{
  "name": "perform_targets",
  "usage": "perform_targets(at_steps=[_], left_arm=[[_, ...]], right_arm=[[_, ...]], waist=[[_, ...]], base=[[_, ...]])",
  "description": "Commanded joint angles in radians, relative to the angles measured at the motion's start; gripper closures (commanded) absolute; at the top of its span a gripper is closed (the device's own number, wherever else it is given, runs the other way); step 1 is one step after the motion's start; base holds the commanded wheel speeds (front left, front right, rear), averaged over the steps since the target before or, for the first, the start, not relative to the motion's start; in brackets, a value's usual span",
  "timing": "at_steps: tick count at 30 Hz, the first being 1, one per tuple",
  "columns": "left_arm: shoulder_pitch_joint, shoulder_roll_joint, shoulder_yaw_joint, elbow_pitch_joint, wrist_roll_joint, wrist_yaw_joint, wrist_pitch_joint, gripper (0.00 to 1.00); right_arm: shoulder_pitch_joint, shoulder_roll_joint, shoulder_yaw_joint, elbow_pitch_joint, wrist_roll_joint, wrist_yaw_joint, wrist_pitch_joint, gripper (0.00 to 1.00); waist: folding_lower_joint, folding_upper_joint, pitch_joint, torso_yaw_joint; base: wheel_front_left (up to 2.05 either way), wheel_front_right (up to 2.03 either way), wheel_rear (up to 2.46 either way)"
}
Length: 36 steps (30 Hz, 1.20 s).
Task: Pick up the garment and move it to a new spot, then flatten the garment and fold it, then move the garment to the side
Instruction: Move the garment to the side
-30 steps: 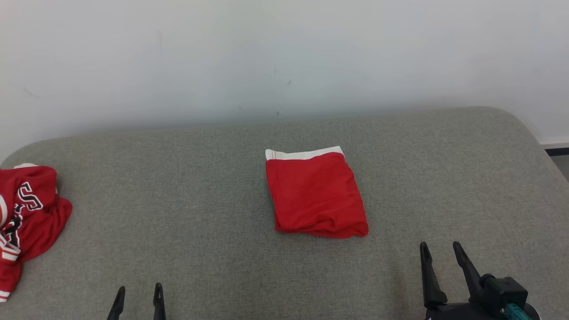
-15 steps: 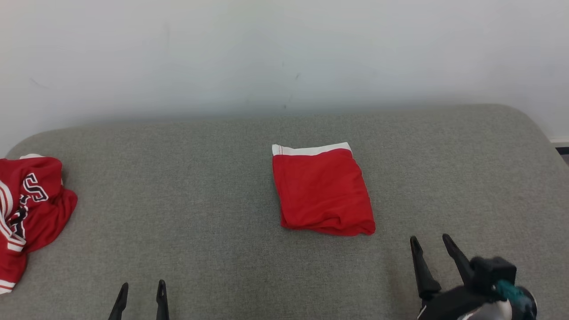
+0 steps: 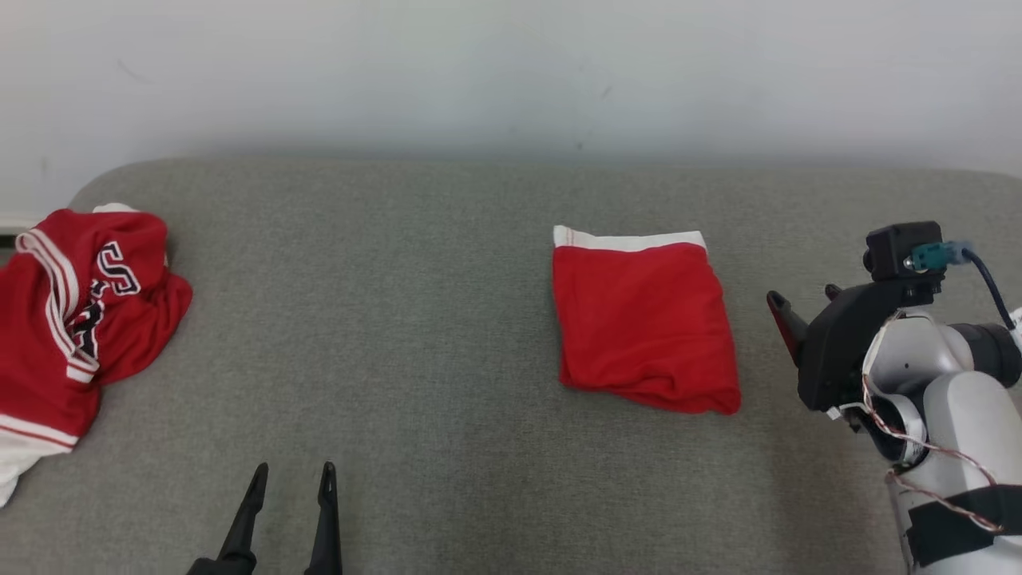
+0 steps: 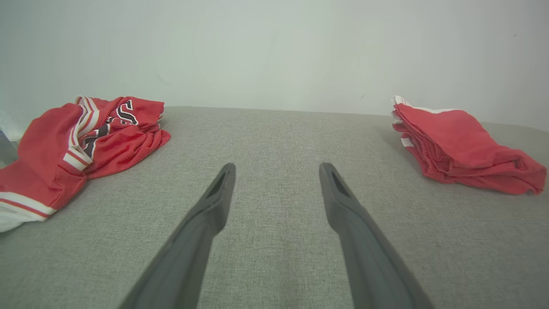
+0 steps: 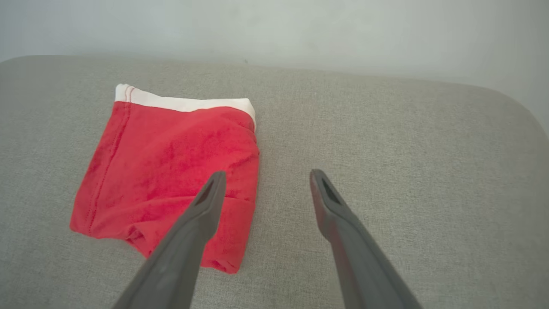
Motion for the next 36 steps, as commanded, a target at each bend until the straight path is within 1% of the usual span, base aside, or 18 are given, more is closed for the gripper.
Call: perform_targets(at_steps=[1,4,7,12,18,19,20,21,22,23,24,25,29,32,35,36], left_arm=[[-0.017,-0.002,-0.012,-0.003,-0.015,0.005,-0.003,0.00],[-0.027,-0.002,-0.029,-0.001,-0.027,0.012,-0.003,0.00],[-0.033,-0.002,-0.037,-0.001,-0.028,0.015,-0.003,0.00],[-0.046,-0.002,-0.057,-0.002,-0.042,0.024,-0.003,0.00],[-0.053,-0.002,-0.079,0.001,-0.058,0.031,-0.003,0.00],[-0.055,-0.002,-0.082,0.003,-0.060,0.031,-0.003,0.00],[-0.058,-0.002,-0.084,0.004,-0.061,0.033,-0.003,0.00],[-0.062,-0.002,-0.086,0.004,-0.061,0.034,-0.003,0.00],[-0.066,-0.002,-0.086,0.005,-0.059,0.032,-0.003,0.00],[-0.069,-0.002,-0.085,0.007,-0.057,0.029,-0.003,0.00],[-0.070,-0.002,-0.084,0.008,-0.053,0.027,-0.003,0.00],[-0.070,-0.002,-0.082,0.007,-0.051,0.029,-0.003,0.00],[-0.078,-0.002,-0.074,-0.001,-0.041,0.023,-0.003,0.00],[-0.087,-0.002,-0.065,-0.009,-0.031,0.019,-0.003,0.00],[-0.102,-0.002,-0.064,-0.021,-0.024,0.008,-0.003,0.00],[-0.109,-0.002,-0.068,-0.028,-0.025,0.005,-0.003,0.00]], right_arm=[[-0.042,-0.004,-0.008,0.045,-0.007,-0.002,0.046,0.00],[-0.095,-0.005,-0.040,0.115,-0.041,-0.002,0.096,0.00],[-0.123,0.003,-0.062,0.156,-0.065,-0.002,0.107,0.00],[-0.171,0.025,-0.140,0.253,-0.137,-0.002,0.120,0.00],[-0.185,0.077,-0.202,0.365,-0.213,-0.002,0.180,0.00],[-0.181,0.086,-0.208,0.377,-0.223,-0.002,0.183,0.02],[-0.181,0.094,-0.215,0.387,-0.234,-0.002,0.184,0.10],[-0.181,0.101,-0.219,0.395,-0.243,-0.002,0.184,0.20],[-0.182,0.107,-0.221,0.402,-0.253,-0.002,0.182,0.43],[-0.184,0.112,-0.219,0.406,-0.257,-0.002,0.179,0.59],[-0.184,0.114,-0.219,0.409,-0.260,-0.002,0.174,0.88],[-0.188,0.117,-0.214,0.409,-0.260,-0.002,0.170,1.00],[-0.208,0.108,-0.187,0.401,-0.249,-0.002,0.141,1.00],[-0.224,0.096,-0.150,0.395,-0.235,-0.002,0.127,1.00],[-0.230,0.070,-0.097,0.390,-0.215,-0.002,0.119,1.00],[-0.227,0.052,-0.079,0.389,-0.210,-0.002,0.117,1.00]], waist=[[-0.0001,-0.0001,0.062,0.077],[-0.0001,-0.0001,0.089,0.117],[-0.0001,-0.0001,0.104,0.140],[-0.0001,-0.0001,0.139,0.186],[-0.0001,-0.0001,0.162,0.205],[-0.0001,-0.0001,0.163,0.205],[-0.0001,-0.0001,0.164,0.202],[-0.0001,-0.0001,0.165,0.199],[-0.0001,-0.0001,0.165,0.194],[-0.0001,-0.0001,0.165,0.188],[-0.0001,-0.0001,0.165,0.181],[-0.0001,-0.0001,0.165,0.171],[-0.0001,-0.0001,0.171,0.121],[-0.0001,-0.0001,0.182,0.064],[-0.0001,-0.0001,0.198,0.005],[-0.0001,-0.0001,0.202,-0.012]], base=[[0.00,0.00,0.00],[0.00,0.00,0.00],[0.00,0.00,0.00],[0.00,0.00,0.00],[0.00,0.00,0.00],[0.00,0.00,0.00],[0.00,0.00,0.00],[0.00,0.00,0.00],[0.00,0.00,0.00],[0.00,0.00,0.00],[0.00,0.00,0.00],[0.00,0.00,0.00],[0.00,0.00,0.00],[0.00,0.00,0.00],[0.00,0.00,0.00],[0.00,0.00,0.00]])
